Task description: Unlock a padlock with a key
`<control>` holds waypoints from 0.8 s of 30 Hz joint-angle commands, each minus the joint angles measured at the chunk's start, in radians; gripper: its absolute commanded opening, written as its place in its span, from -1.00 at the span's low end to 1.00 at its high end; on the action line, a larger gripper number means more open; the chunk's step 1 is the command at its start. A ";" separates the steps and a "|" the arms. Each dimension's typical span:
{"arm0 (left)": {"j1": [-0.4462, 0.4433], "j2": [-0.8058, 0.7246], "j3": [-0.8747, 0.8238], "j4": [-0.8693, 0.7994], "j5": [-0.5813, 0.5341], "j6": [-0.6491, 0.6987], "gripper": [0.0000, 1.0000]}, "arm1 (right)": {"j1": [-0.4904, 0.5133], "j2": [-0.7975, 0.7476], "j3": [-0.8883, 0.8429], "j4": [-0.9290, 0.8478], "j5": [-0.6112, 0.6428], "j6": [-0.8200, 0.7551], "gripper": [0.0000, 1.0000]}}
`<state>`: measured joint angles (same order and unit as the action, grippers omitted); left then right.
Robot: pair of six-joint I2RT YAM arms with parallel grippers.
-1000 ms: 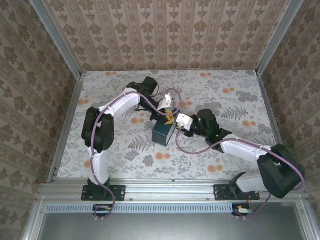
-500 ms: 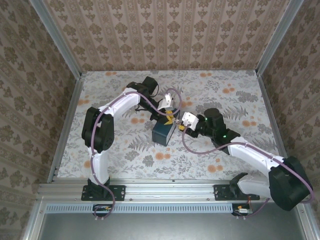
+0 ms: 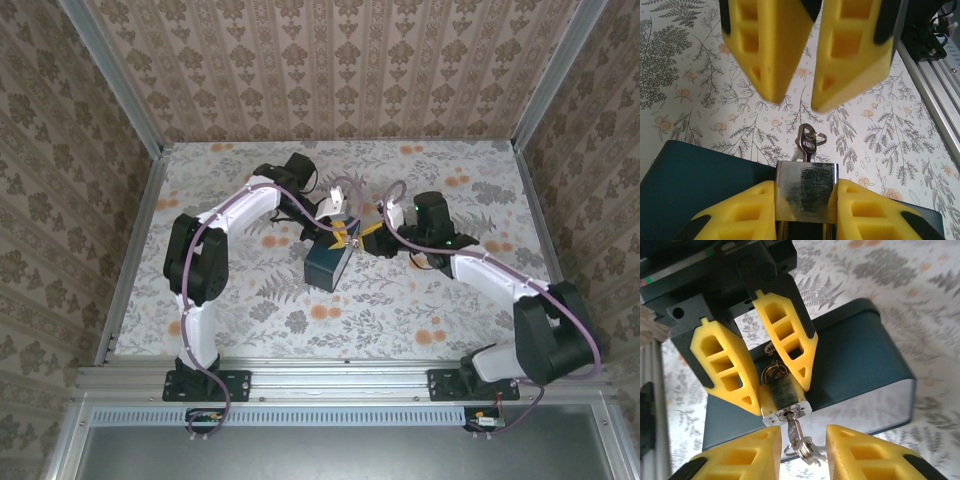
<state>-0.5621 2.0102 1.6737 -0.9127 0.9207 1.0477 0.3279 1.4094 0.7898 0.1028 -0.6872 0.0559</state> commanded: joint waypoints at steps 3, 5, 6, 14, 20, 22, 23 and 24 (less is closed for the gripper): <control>-0.002 0.003 0.014 -0.014 0.012 0.010 -0.53 | -0.007 0.033 0.026 -0.035 -0.098 0.104 -0.42; -0.003 0.004 0.012 -0.015 0.012 0.011 -0.53 | -0.009 0.044 0.026 -0.036 -0.107 0.105 -0.44; -0.003 0.004 0.012 -0.014 0.011 0.011 -0.53 | -0.010 0.051 0.030 -0.037 -0.115 0.104 -0.48; -0.005 0.005 0.014 -0.015 0.010 0.008 -0.53 | -0.009 0.065 0.005 0.019 -0.148 0.122 -0.60; -0.012 0.000 0.008 -0.011 0.011 0.019 -0.54 | -0.010 0.083 -0.001 0.080 -0.162 0.169 -0.83; -0.016 -0.001 0.005 -0.012 0.011 0.019 -0.54 | -0.008 0.093 0.007 0.086 -0.169 0.180 -0.87; -0.018 -0.001 0.004 -0.011 0.011 0.019 -0.54 | -0.009 0.099 0.012 0.078 -0.171 0.180 -0.88; -0.019 0.000 0.006 -0.009 0.010 0.017 -0.54 | -0.008 0.101 0.017 0.075 -0.175 0.179 -0.88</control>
<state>-0.5640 2.0102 1.6737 -0.9123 0.9165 1.0481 0.3168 1.4929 0.7948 0.1322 -0.8192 0.2134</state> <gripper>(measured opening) 0.265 0.069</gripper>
